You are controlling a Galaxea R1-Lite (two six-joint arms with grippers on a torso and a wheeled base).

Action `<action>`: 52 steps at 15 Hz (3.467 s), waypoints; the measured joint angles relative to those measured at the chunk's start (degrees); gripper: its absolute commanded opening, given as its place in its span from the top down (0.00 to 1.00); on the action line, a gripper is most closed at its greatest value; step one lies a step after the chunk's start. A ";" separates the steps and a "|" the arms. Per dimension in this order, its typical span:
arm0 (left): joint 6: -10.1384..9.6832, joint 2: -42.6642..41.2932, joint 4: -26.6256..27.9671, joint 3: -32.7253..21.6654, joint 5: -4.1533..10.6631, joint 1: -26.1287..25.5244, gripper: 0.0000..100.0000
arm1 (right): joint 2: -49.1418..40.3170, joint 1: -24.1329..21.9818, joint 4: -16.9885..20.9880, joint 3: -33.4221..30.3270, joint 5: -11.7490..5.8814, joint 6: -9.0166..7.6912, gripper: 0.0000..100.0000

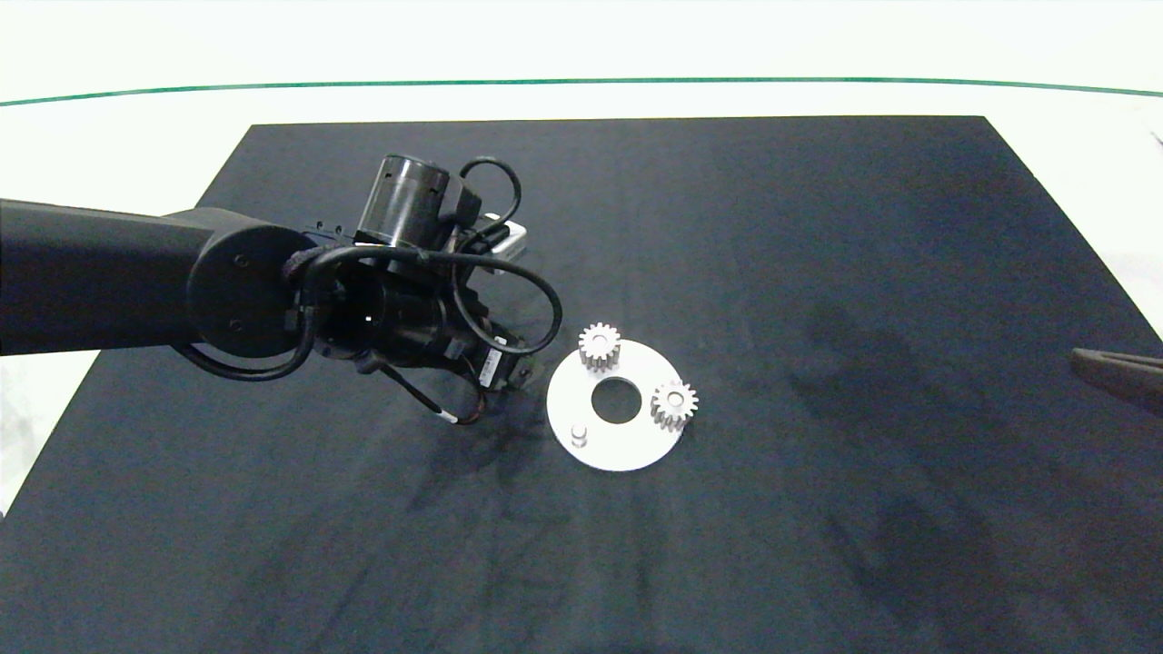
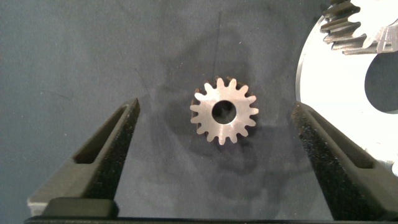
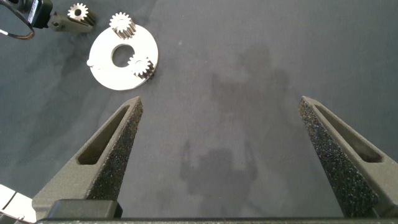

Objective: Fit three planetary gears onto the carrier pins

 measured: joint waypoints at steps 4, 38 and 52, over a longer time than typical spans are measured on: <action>-1.54 -0.04 1.82 0.11 0.00 -0.24 0.14 | -0.07 -0.02 0.02 0.00 0.30 0.00 0.00; -2.43 -0.55 0.77 -0.07 0.48 -0.55 0.83 | -0.20 -0.02 0.09 0.28 1.07 -0.02 0.00; -3.06 -11.56 0.48 11.19 6.38 -12.48 0.87 | -1.78 -0.02 0.11 0.22 1.22 -0.89 0.00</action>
